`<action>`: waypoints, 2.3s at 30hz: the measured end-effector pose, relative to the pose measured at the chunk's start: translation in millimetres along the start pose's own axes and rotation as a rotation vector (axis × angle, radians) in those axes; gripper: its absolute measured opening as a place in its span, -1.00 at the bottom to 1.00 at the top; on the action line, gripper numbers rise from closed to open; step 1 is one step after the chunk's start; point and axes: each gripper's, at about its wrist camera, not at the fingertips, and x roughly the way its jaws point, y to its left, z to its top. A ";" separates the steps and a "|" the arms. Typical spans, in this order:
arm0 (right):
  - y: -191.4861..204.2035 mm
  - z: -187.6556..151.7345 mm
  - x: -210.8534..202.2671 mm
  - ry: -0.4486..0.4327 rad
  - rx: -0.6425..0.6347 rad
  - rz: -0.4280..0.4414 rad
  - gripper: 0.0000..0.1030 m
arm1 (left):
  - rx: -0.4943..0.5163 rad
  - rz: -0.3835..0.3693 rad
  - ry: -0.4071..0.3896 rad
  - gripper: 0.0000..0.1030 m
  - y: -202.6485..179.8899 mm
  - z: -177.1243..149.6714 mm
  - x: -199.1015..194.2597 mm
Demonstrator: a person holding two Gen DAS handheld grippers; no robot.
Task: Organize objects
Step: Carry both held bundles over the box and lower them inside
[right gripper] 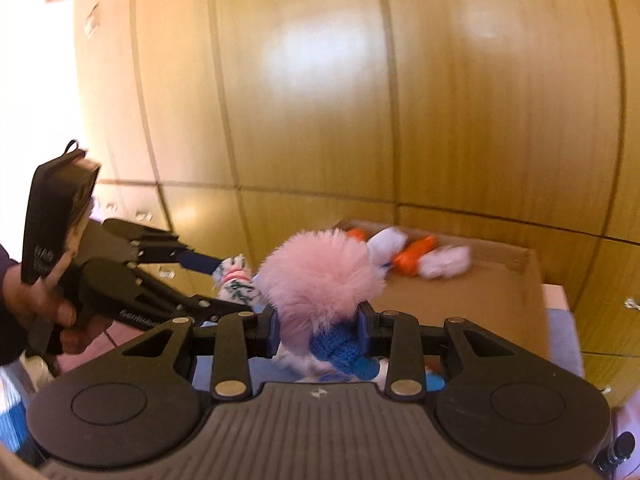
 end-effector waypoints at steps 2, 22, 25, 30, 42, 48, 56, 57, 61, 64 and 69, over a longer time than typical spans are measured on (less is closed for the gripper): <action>-13.2 7.2 -3.4 -0.010 0.024 -0.021 -0.38 | 0.019 -0.009 -0.014 0.41 -4.6 14.6 2.4; -108.3 39.6 67.6 0.090 0.129 -0.172 -0.36 | 0.296 -0.067 0.027 0.42 -57.2 121.7 150.8; -119.7 40.8 91.3 0.122 0.124 -0.184 -0.36 | 0.384 -0.063 0.045 0.42 -63.1 121.5 184.3; -146.8 38.4 138.5 0.185 0.129 -0.183 -0.37 | 0.480 -0.081 0.071 0.42 -61.3 118.2 230.4; -172.7 28.0 214.4 0.301 0.128 -0.190 -0.32 | 0.613 -0.096 0.063 0.47 -44.4 111.3 279.5; -165.1 25.2 218.6 0.315 0.121 -0.187 -0.04 | 0.595 -0.060 0.045 0.60 -38.8 108.9 284.2; -147.0 27.1 207.2 0.279 0.111 -0.192 0.19 | 0.626 -0.049 0.026 0.65 -37.1 101.9 273.0; -144.7 27.7 204.6 0.274 0.111 -0.194 0.19 | 0.627 -0.051 0.024 0.66 -36.6 101.6 270.4; -133.2 29.3 187.7 0.248 0.122 -0.193 0.24 | 0.613 -0.061 0.014 0.68 -31.3 100.6 253.5; -123.7 29.8 175.6 0.232 0.126 -0.192 0.29 | 0.573 -0.063 0.002 0.75 -21.5 98.6 233.2; -119.4 33.0 175.9 0.211 0.148 -0.200 0.50 | 0.345 -0.019 -0.013 0.85 7.9 83.6 192.4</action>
